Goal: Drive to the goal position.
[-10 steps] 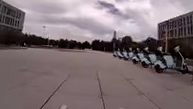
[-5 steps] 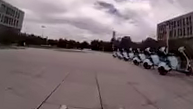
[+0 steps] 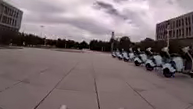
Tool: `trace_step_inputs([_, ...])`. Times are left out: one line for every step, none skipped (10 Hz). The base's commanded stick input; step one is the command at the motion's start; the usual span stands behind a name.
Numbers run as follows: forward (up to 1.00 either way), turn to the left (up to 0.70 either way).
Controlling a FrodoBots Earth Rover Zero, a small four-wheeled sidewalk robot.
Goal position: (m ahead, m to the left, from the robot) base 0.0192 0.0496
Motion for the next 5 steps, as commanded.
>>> trace_step_inputs([0.0,0.0])
trace_step_inputs([0.0,0.0])
trace_step_inputs([0.0,0.0])
trace_step_inputs([0.0,0.0])
trace_step_inputs([0.0,0.0])
